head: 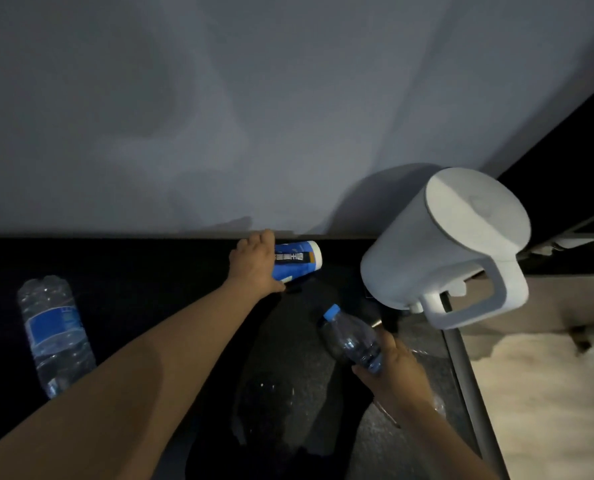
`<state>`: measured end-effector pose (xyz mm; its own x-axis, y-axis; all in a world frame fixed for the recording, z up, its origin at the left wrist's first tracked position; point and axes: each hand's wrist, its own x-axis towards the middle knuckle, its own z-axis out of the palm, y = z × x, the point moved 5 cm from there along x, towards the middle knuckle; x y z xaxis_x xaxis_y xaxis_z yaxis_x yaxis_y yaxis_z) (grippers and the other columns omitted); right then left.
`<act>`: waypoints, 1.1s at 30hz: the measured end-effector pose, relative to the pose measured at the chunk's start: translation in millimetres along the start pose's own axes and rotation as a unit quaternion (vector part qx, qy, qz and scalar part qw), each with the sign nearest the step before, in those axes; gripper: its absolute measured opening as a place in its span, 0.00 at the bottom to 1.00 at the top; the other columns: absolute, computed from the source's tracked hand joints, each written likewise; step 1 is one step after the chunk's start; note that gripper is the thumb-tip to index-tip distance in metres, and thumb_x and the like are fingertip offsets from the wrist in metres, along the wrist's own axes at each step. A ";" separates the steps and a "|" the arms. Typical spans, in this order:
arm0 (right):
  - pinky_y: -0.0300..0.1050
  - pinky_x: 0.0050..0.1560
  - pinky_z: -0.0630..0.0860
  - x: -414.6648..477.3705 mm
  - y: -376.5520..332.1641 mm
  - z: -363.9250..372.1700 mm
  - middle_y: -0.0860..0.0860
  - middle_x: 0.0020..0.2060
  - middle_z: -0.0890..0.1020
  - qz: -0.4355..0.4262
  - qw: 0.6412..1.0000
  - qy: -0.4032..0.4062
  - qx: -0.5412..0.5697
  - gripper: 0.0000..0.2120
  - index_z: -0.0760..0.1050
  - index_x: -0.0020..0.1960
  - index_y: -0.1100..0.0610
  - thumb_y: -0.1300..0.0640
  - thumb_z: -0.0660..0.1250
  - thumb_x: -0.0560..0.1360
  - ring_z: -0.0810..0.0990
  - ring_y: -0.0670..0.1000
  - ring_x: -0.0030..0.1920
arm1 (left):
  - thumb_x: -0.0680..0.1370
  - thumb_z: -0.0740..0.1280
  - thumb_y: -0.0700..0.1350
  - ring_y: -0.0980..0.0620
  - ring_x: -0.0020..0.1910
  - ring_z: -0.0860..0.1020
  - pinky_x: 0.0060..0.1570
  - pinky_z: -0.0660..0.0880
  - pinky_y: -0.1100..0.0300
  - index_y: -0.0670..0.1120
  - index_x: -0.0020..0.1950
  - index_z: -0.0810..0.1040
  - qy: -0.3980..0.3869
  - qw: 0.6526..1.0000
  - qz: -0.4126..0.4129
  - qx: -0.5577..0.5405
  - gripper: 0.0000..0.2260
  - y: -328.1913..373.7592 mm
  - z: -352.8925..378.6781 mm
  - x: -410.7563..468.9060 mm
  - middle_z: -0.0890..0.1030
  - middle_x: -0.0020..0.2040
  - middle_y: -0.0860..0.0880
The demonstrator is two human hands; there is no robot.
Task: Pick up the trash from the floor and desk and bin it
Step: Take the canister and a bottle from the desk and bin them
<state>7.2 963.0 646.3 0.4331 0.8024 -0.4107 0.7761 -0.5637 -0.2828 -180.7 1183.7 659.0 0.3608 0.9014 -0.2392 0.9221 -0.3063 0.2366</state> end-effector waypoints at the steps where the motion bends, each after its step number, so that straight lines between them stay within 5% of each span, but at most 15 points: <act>1: 0.47 0.57 0.75 -7.5 6.6 -1.7 0.49 0.61 0.75 0.011 1.000 -0.002 0.014 0.33 0.62 0.69 0.48 0.44 0.73 0.69 0.76 0.51 0.58 | 0.62 0.78 0.54 0.43 0.59 0.70 0.55 0.72 0.47 0.46 0.61 0.63 -0.006 1.000 -0.005 0.005 0.36 -0.1 -0.4 -1.0 0.70 0.61 0.44; 5: 0.43 0.53 0.75 -39.1 29.6 -15.6 0.48 0.60 0.76 0.043 0.996 0.012 0.078 0.35 0.63 0.70 0.48 0.46 0.74 0.68 0.77 0.49 0.57 | 0.62 0.76 0.57 0.44 0.57 0.72 0.53 0.74 0.52 0.45 0.61 0.69 -0.050 0.999 -0.010 0.020 0.33 3.6 6.2 -17.3 0.72 0.59 0.44; 8: 0.40 0.47 0.73 -63.0 51.0 -29.1 0.46 0.57 0.78 0.048 0.989 0.040 0.136 0.36 0.64 0.70 0.47 0.46 0.75 0.67 0.78 0.48 0.53 | 0.60 0.75 0.61 0.46 0.52 0.77 0.48 0.74 0.56 0.45 0.58 0.72 -0.068 0.987 -0.066 -0.128 0.33 20.8 5.0 -49.8 0.75 0.55 0.46; 11: 0.36 0.38 0.69 -93.0 83.6 -38.9 0.42 0.46 0.78 0.075 0.976 0.063 0.195 0.34 0.66 0.69 0.45 0.45 0.75 0.66 0.79 0.45 0.44 | 0.64 0.77 0.57 0.52 0.47 0.80 0.43 0.77 0.58 0.48 0.59 0.76 -0.148 0.910 -0.103 -0.374 0.28 64.5 8.1 -97.8 0.81 0.52 0.49; 14: 0.34 0.32 0.68 -130.7 122.8 -56.5 0.42 0.37 0.78 0.106 0.963 0.085 0.233 0.25 0.69 0.60 0.47 0.47 0.75 0.68 0.78 0.40 0.37 | 0.66 0.77 0.52 0.54 0.46 0.82 0.43 0.79 0.59 0.49 0.57 0.77 -0.194 0.866 -0.067 -0.455 0.22 126.4 5.2 -151.8 0.83 0.50 0.51; 19: 0.34 0.37 0.71 -197.9 211.3 -92.6 0.41 0.40 0.79 0.155 0.922 0.150 0.320 0.28 0.69 0.64 0.50 0.48 0.76 0.68 0.78 0.41 0.40 | 0.70 0.75 0.47 0.56 0.42 0.82 0.34 0.77 0.66 0.53 0.49 0.77 -0.226 0.836 -0.005 -0.500 0.12 238.4 0.6 -227.2 0.83 0.46 0.52; 25: 0.36 0.38 0.71 -312.0 371.2 -171.7 0.40 0.42 0.78 0.186 0.880 0.261 0.350 0.24 0.69 0.56 0.44 0.46 0.77 0.66 0.77 0.40 0.42 | 0.52 0.75 0.59 0.52 0.44 0.84 0.46 0.79 0.59 0.48 0.49 0.82 -0.238 0.829 0.085 -0.499 0.28 425.1 22.0 -328.0 0.86 0.44 0.51; 29: 0.41 0.43 0.73 -382.6 472.2 -214.2 0.41 0.42 0.79 0.222 0.840 0.328 0.370 0.21 0.69 0.52 0.43 0.47 0.77 0.65 0.78 0.40 0.42 | 0.63 0.77 0.51 0.53 0.44 0.83 0.40 0.77 0.64 0.49 0.49 0.81 -0.241 0.834 0.170 -0.466 0.18 549.6 38.3 -382.6 0.85 0.44 0.51; 33: 0.27 0.37 0.69 -430.2 549.7 -239.8 0.39 0.40 0.78 0.238 0.809 0.372 0.386 0.21 0.68 0.52 0.43 0.51 0.77 0.67 0.77 0.37 0.41 | 0.64 0.78 0.50 0.60 0.43 0.79 0.35 0.71 0.66 0.50 0.48 0.76 -0.180 0.865 0.252 -0.396 0.17 652.8 48.1 -418.4 0.81 0.44 0.56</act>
<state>357.4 355.0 875.5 0.9785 0.1913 -0.0778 0.0456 -0.5675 -0.8221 277.0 591.9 868.2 0.8401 0.5175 -0.1623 0.3021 -0.1980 0.9325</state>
